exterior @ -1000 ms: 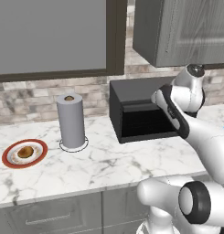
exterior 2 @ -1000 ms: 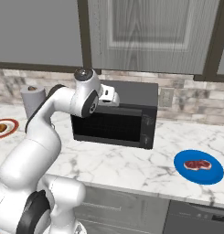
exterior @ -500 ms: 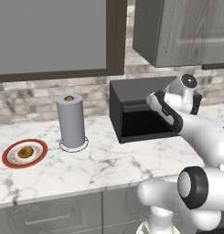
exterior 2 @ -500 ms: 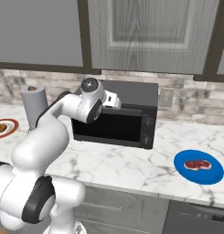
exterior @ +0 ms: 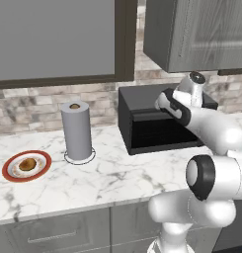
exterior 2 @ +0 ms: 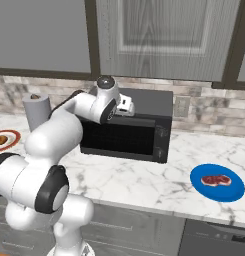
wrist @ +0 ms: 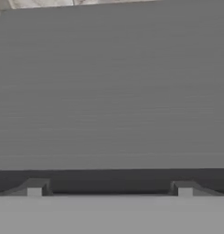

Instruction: Open the toaster oven door. Place the bread on the bottom rack in the toaster oven and place the steak on the top rack.

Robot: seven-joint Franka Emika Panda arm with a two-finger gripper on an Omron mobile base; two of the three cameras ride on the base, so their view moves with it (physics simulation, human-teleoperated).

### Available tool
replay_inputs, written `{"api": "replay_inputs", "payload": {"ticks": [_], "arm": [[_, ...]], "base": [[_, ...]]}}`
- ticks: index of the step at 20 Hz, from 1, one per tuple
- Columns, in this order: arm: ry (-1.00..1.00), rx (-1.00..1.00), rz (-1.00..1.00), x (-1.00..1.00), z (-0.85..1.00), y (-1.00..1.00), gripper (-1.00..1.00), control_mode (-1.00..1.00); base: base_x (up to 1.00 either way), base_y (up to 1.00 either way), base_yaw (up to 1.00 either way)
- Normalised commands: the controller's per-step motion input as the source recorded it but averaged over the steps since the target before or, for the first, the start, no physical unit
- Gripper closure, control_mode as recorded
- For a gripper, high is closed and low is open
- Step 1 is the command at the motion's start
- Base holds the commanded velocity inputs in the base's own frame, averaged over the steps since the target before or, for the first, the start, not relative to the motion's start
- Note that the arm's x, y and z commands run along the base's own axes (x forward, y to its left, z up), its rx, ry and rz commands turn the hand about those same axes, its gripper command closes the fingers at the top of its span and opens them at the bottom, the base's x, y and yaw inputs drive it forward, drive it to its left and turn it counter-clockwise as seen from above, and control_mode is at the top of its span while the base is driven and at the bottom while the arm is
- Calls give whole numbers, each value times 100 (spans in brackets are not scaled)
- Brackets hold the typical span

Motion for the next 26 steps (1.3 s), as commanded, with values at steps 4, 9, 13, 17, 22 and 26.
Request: {"api": "replay_inputs", "payload": {"ticks": [4,9,13,17,22,26], "arm": [[9,0,0,-16,-89,-4,-100,-100],[0,0,0,-89,-100,-5,-100,-100],[0,0,0,-100,-100,0,-100,-100],[7,0,0,-100,-100,0,-100,-100],[21,0,0,-89,-100,0,-100,-100],[16,0,0,-82,-100,0,-100,-100]], "base": [[0,0,0],[0,0,0],[0,0,0],[0,0,0],[0,0,0],[0,0,0]]}}
